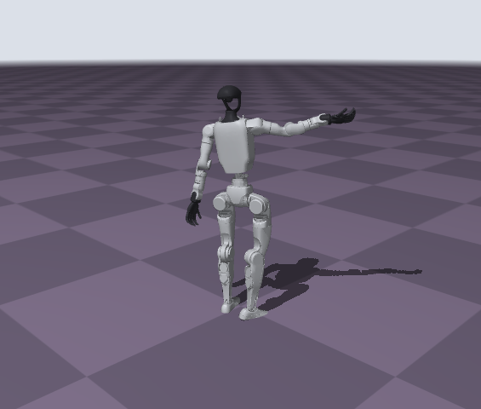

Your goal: In place motions

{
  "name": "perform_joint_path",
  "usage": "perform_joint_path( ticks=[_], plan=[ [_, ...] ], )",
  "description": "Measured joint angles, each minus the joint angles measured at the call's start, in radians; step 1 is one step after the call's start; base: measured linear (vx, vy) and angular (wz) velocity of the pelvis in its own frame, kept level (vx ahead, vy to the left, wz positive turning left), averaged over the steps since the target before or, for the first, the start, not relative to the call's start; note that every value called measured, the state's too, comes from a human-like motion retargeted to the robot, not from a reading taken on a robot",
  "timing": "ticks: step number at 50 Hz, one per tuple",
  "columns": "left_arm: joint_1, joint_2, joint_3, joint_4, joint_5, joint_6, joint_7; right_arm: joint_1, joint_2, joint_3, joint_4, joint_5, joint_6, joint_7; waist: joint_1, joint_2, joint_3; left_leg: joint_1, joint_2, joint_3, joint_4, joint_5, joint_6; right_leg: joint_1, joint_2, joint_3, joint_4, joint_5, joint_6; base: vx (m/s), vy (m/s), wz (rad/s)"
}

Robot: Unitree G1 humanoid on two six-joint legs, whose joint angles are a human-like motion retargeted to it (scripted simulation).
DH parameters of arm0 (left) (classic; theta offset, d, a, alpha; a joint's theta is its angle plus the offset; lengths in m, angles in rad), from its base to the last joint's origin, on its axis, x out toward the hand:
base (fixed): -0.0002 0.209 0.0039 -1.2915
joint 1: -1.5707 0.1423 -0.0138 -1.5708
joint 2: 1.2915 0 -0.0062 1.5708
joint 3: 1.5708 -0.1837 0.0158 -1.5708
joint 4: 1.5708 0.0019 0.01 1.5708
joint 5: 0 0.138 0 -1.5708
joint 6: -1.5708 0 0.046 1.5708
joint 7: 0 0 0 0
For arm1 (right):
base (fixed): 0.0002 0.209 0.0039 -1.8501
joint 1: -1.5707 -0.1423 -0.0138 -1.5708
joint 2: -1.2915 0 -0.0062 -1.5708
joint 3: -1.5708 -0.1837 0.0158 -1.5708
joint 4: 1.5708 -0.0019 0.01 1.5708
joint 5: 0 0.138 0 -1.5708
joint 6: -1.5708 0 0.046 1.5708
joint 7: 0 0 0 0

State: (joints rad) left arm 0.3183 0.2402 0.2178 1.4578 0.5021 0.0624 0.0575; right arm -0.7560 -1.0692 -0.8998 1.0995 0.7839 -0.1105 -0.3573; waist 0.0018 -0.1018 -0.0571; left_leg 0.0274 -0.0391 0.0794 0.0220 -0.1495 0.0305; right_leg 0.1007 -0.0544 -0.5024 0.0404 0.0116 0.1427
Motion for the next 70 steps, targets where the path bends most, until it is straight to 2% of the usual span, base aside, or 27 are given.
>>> perform_joint_path(
  ticks=[2, 3, 5, 9, 14, 16, 18, 20, 23, 25, 27, 30, 35, 37, 40, 43, 44, 45, 48, 50, 51, 53, 58, 60, 64, 67, 70],
  plan=[
    [-0.004, 0.008, -0.001, 0.002, 0.01, 0.016, -0.009, -0.07, 0.055, 0.138, -0.161, -0.063, -0.159, -0.154, -0.009, 0.006, 0.001, 0.002, 0.001, 0.006, -0.002, 0.0, -0.001, -0.003, 0.001, 0.006, 0.001, -0.001, -0.002, 0.0, 0.0, 0.0],
    [-0.006, 0.013, -0.004, -0.001, 0.016, 0.021, -0.014, -0.096, 0.065, 0.209, -0.242, -0.122, -0.205, -0.227, -0.01, 0.008, 0.002, 0.004, 0.002, 0.009, -0.003, 0.0, -0.001, -0.003, 0.0, 0.007, 0.001, -0.002, -0.004, 0.0, 0.0, 0.0],
    [-0.012, 0.026, -0.012, -0.012, 0.023, 0.024, -0.02, -0.139, 0.058, 0.36, -0.411, -0.277, -0.223, -0.331, -0.008, 0.009, 0.005, 0.009, 0.001, 0.017, -0.005, 0.0, -0.003, -0.002, -0.001, 0.01, 0.001, -0.003, -0.008, -0.01, -0.06, -0.09],
    [-0.034, 0.052, -0.018, -0.049, 0.014, 0.014, -0.001, -0.247, -0.05, 0.677, -0.671, -0.672, -0.115, -0.398, 0.008, -0.001, 0.019, 0.024, 0.001, 0.031, -0.009, 0.0, -0.007, 0.009, -0.003, 0.015, 0.0, -0.007, -0.01, 0.0, -0.05, -0.03],
    [-0.076, 0.08, -0.013, -0.077, -0.01, 0.001, 0.004, -0.473, -0.281, 1.107, -0.968, -1.176, 0.192, -0.422, 0.033, -0.03, 0.04, 0.042, 0.005, 0.034, -0.015, 0.001, -0.012, 0.024, -0.003, 0.013, 0.003, -0.011, -0.004, -0.01, -0.11, 0.08],
    [-0.09, 0.087, -0.01, -0.077, -0.017, -0.002, -0.002, -0.658, -0.351, 1.354, -1.088, -1.396, 0.319, -0.407, 0.039, -0.042, 0.045, 0.047, 0.007, 0.031, -0.017, 0.001, -0.013, 0.028, -0.002, 0.014, 0.005, -0.013, 0.002, 0.01, -0.11, 0.14],
    [-0.097, 0.09, -0.005, -0.075, -0.019, -0.005, -0.007, -0.91, -0.391, 1.641, -1.196, -1.599, 0.404, -0.417, 0.036, -0.05, 0.047, 0.049, 0.009, 0.026, -0.018, 0.002, -0.014, 0.031, -0.001, 0.013, 0.007, -0.013, 0.009, 0.02, -0.08, 0.2],
    [-0.098, 0.085, -0.003, -0.073, -0.014, -0.008, -0.01, -1.135, -0.391, 1.883, -1.269, -1.721, 0.401, -0.498, 0.028, -0.052, 0.048, 0.049, 0.009, 0.019, -0.018, 0.003, -0.015, 0.034, -0.001, 0.01, 0.008, -0.014, 0.014, 0.02, -0.04, 0.22],
    [-0.096, 0.055, -0.021, -0.069, 0.002, -0.011, -0.013, -1.208, -0.392, 1.979, -1.264, -1.679, 0.264, -0.658, 0.027, -0.036, 0.043, 0.044, 0.009, 0.013, -0.017, 0.003, -0.015, 0.034, 0.001, 0.006, 0.008, -0.013, 0.017, 0.01, 0.0, 0.06],
    [-0.1, 0.018, -0.041, -0.059, 0.013, -0.01, -0.015, -1.165, -0.413, 1.934, -1.18, -1.586, 0.202, -0.7, 0.034, -0.009, 0.041, 0.039, 0.008, 0.013, -0.016, 0.002, -0.013, 0.029, 0.003, 0.007, 0.008, -0.012, 0.016, 0.01, 0.07, -0.02],
    [-0.098, -0.02, -0.052, -0.044, 0.019, -0.006, -0.013, -1.017, -0.428, 1.762, -1.059, -1.493, 0.234, -0.666, 0.035, 0.02, 0.034, 0.033, 0.007, 0.016, -0.014, 0.001, -0.011, 0.024, 0.003, 0.009, 0.007, -0.011, 0.014, 0.02, 0.09, -0.1],
    [-0.074, -0.033, -0.032, -0.018, 0.025, -0.001, -0.011, -0.554, -0.394, 1.246, -0.855, -1.376, 0.296, -0.598, 0.007, 0.021, 0.009, 0.019, 0.004, 0.014, -0.009, 0.002, -0.009, 0.015, 0.002, 0.01, 0.005, -0.009, 0.011, 0.01, 0.09, -0.04],
    [-0.057, -0.033, -0.019, 0.007, 0.021, 0.008, -0.011, -0.121, -0.265, 0.676, -0.408, -1.125, 0.251, -0.46, -0.024, 0.019, -0.004, 0.005, 0.002, 0.008, -0.004, 0.004, -0.008, 0.007, -0.001, 0.002, 0.003, -0.005, 0.006, 0.0, 0.06, 0.02],
    [-0.056, -0.029, -0.016, 0.006, 0.017, 0.01, -0.014, -0.027, -0.225, 0.502, -0.207, -1.03, 0.273, -0.298, -0.026, 0.019, -0.001, 0.004, 0.002, 0.012, -0.004, 0.004, -0.007, 0.004, -0.002, 0.002, 0.003, -0.004, 0.003, 0.0, 0.0, 0.0],
    [-0.054, -0.029, -0.008, -0.003, 0.008, 0.008, -0.015, 0.09, -0.194, 0.291, 0.097, -0.936, 0.332, 0.058, -0.026, 0.024, 0.008, 0.006, 0.004, 0.022, -0.004, 0.003, -0.006, 0.002, -0.002, 0.006, 0.003, -0.004, -0.004, -0.02, 0.04, -0.23],
    [-0.051, -0.031, -0.003, -0.015, -0.009, 0.003, -0.012, 0.277, -0.133, 0.121, 0.29, -0.857, 0.376, 0.431, -0.033, 0.032, 0.024, 0.012, 0.007, 0.036, -0.003, 0.001, -0.006, 0.001, -0.003, 0.012, 0.003, -0.004, -0.013, -0.01, 0.02, -0.29],
    [-0.05, -0.031, -0.006, -0.018, -0.013, 0.002, -0.011, 0.342, -0.084, 0.081, 0.313, -0.835, 0.393, 0.49, -0.034, 0.036, 0.03, 0.015, 0.008, 0.041, -0.003, 0.001, -0.006, 0.001, -0.003, 0.014, 0.004, -0.005, -0.016, -0.01, 0.02, -0.31],
    [-0.05, -0.033, -0.01, -0.021, -0.017, 0.002, -0.01, 0.403, -0.026, 0.048, 0.325, -0.815, 0.408, 0.523, -0.035, 0.04, 0.035, 0.017, 0.01, 0.047, -0.003, 0.0, -0.006, 0.0, -0.002, 0.018, 0.004, -0.005, -0.02, -0.01, 0.03, -0.31],
    [-0.058, -0.028, -0.03, -0.024, -0.024, 0.004, -0.016, 0.551, 0.241, -0.009, 0.269, -0.831, 0.366, 0.325, -0.031, 0.053, 0.056, 0.025, 0.014, 0.06, -0.004, 0.0, -0.008, 0.001, 0.0, 0.03, 0.004, -0.007, -0.025, -0.02, 0.07, -0.25],
    [-0.06, -0.039, -0.035, -0.027, -0.03, 0.002, -0.018, 0.611, 0.387, 0.015, 0.273, -0.891, 0.337, 0.192, -0.046, 0.069, 0.065, 0.025, 0.014, 0.062, -0.007, 0.001, -0.01, -0.001, 0.001, 0.033, 0.002, -0.009, -0.027, -0.03, 0.13, -0.05],
    [-0.062, -0.046, -0.037, -0.027, -0.036, -0.001, -0.018, 0.637, 0.447, 0.047, 0.286, -0.936, 0.339, 0.176, -0.06, 0.078, 0.07, 0.023, 0.014, 0.061, -0.007, 0.003, -0.01, -0.001, 0.001, 0.033, 0.002, -0.01, -0.027, -0.01, 0.14, 0.09],
    [-0.068, -0.06, -0.045, -0.024, -0.046, -0.007, -0.023, 0.684, 0.558, 0.122, 0.321, -1.049, 0.344, 0.222, -0.091, 0.099, 0.085, 0.021, 0.014, 0.056, -0.006, 0.006, -0.013, 0.002, 0.002, 0.031, 0.002, -0.011, -0.025, -0.02, 0.14, 0.23],
    [-0.104, -0.072, -0.083, -0.012, -0.038, -0.013, -0.051, 0.76, 0.785, 0.321, 0.426, -1.363, 0.347, 0.508, -0.158, 0.14, 0.137, 0.019, 0.016, 0.036, -0.003, 0.017, -0.02, 0.022, 0.006, 0.015, -0.004, -0.013, -0.021, -0.07, 0.07, 0.29],
    [-0.118, -0.076, -0.101, -0.012, -0.033, -0.018, -0.061, 0.778, 0.855, 0.378, 0.485, -1.446, 0.342, 0.525, -0.165, 0.153, 0.148, 0.017, 0.015, 0.032, -0.003, 0.021, -0.023, 0.026, 0.005, 0.012, -0.006, -0.013, -0.021, -0.03, 0.03, 0.09],
    [-0.127, -0.088, -0.112, -0.024, -0.014, -0.034, -0.102, 0.811, 0.948, 0.446, 0.587, -1.464, 0.341, 0.461, -0.127, 0.182, 0.141, 0.013, 0.022, 0.057, -0.006, 0.021, -0.028, 0.014, 0.0, 0.038, 0.003, -0.016, -0.016, -0.01, 0.04, -0.39],
    [-0.119, -0.096, -0.006, -0.057, 0.13, -0.073, -0.191, 0.836, 0.971, 0.389, 0.6, -1.44, 0.361, 0.418, -0.029, 0.199, 0.124, 0.019, 0.042, 0.141, -0.008, 0.009, -0.035, -0.013, -0.004, 0.123, 0.027, -0.024, -0.011, 0.04, 0.07, -1.28],
    [-0.108, -0.02, 0.103, -0.072, 0.223, -0.102, -0.237, 0.845, 0.912, 0.291, 0.6, -1.349, 0.382, 0.408, -0.108, 0.193, 0.096, -0.009, 0.008, 0.042, -0.004, 0.022, -0.026, -0.005, -0.017, 0.021, 0.001, -0.011, -0.018, 0.07, 0.06, 1.22]
  ],
)
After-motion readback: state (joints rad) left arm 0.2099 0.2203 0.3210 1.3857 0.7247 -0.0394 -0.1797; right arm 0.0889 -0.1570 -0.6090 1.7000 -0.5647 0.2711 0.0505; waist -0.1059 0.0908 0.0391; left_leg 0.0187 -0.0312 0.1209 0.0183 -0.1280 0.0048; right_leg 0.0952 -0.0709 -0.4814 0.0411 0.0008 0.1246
